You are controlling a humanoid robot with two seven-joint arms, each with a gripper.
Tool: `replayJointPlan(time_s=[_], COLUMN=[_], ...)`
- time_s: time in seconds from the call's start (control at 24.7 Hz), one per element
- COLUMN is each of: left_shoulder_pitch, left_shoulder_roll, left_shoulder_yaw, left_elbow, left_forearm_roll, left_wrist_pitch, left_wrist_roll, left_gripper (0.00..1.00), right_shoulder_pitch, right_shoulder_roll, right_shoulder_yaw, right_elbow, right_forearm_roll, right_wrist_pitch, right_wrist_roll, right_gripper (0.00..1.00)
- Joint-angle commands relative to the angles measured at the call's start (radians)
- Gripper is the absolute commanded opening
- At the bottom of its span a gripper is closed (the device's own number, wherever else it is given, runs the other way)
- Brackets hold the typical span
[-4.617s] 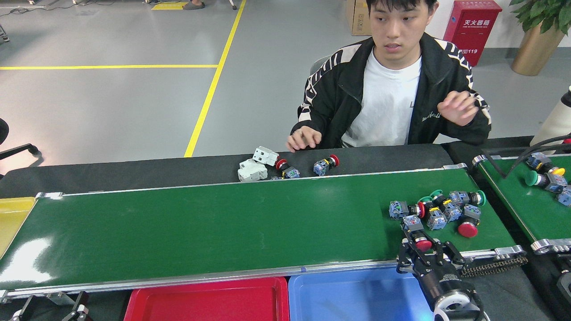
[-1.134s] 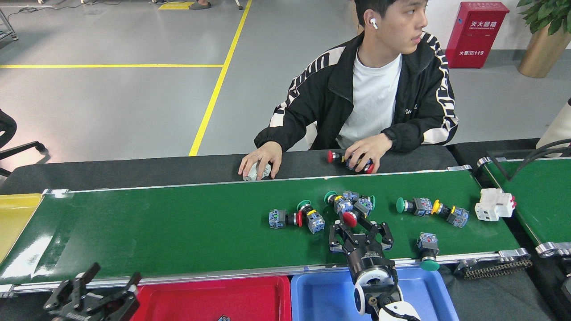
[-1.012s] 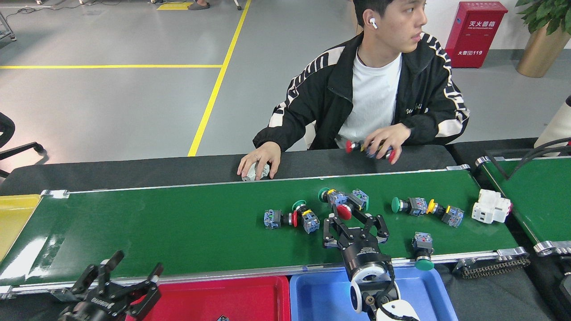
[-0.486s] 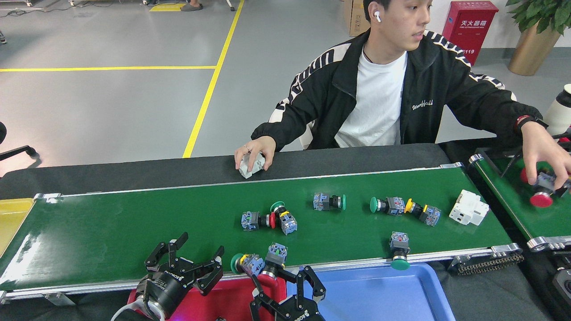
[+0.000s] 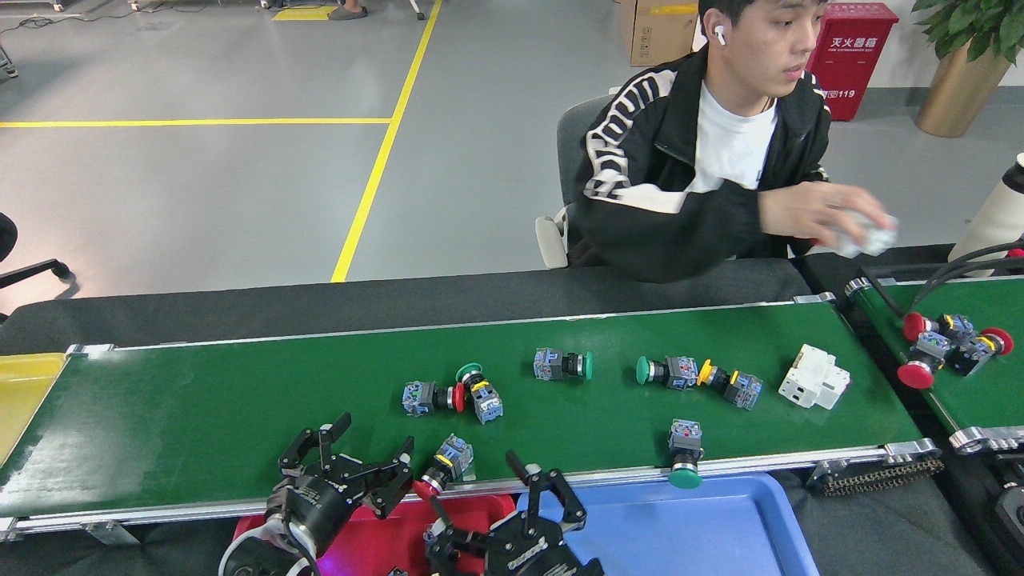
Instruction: Pick switch part from conveyor to tray
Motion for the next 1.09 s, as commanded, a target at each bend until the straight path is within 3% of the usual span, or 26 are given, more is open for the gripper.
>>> replayJointPlan(time_s=[0.0, 0.28, 0.57, 0.61, 0.65, 0.69, 0.73, 0.85, 0.93, 1.05], left_shoulder_pitch=[-0.025, -0.079, -0.142, -0.142, -0.137, -0.137, -0.134, -0.131, -0.12, -0.083], left_shoulder_roll=[-0.002, -0.011, 0.006, 0.016, 0.041, 0.061, 0.078, 0.104, 0.107, 0.108], left_shoulder_yaw=[0.0, -0.014, -0.02, -0.02, -0.02, -0.021, -0.021, -0.026, -0.018, 0.006], left_elbow=[-0.002, 0.032, 0.111, 0.111, 0.111, 0.113, 0.113, 0.111, 0.114, 0.087], left_forearm_roll=[-0.001, -0.002, -0.004, -0.004, -0.004, -0.004, -0.002, 0.001, 0.009, 0.029], left_wrist_pitch=[0.013, 0.024, 0.021, 0.015, 0.012, 0.01, 0.01, 0.007, 0.006, -0.022], left_wrist_roll=[0.008, 0.008, 0.01, 0.013, 0.014, 0.014, 0.014, 0.014, 0.017, 0.047], left_gripper=[1.0, 1.0, 0.96, 0.91, 0.77, 0.75, 0.66, 0.22, 0.16, 0.16], right_shoulder_pitch=[-0.012, -0.002, 0.078, 0.092, 0.11, 0.132, 0.149, 0.204, 0.252, 0.27], right_shoulder_roll=[0.011, -0.006, -0.016, -0.018, -0.018, -0.018, -0.018, -0.01, -0.012, -0.016], right_shoulder_yaw=[-0.079, -0.349, -0.395, -0.394, -0.394, -0.389, -0.388, -0.372, -0.36, -0.331], right_elbow=[-0.025, -0.056, -0.059, -0.059, -0.059, -0.059, -0.059, -0.059, -0.059, -0.059], right_forearm_roll=[0.002, 0.002, 0.005, 0.005, 0.005, 0.006, 0.011, 0.088, 0.108, 0.106], right_wrist_pitch=[0.014, 0.058, 0.166, 0.166, 0.164, 0.164, 0.164, 0.169, 0.166, 0.161], right_wrist_roll=[-0.031, -0.143, -0.218, -0.235, -0.239, -0.239, -0.239, -0.241, -0.242, -0.239], right_gripper=[1.0, 1.0, 1.0, 1.0, 1.0, 1.0, 1.0, 1.0, 1.0, 1.0])
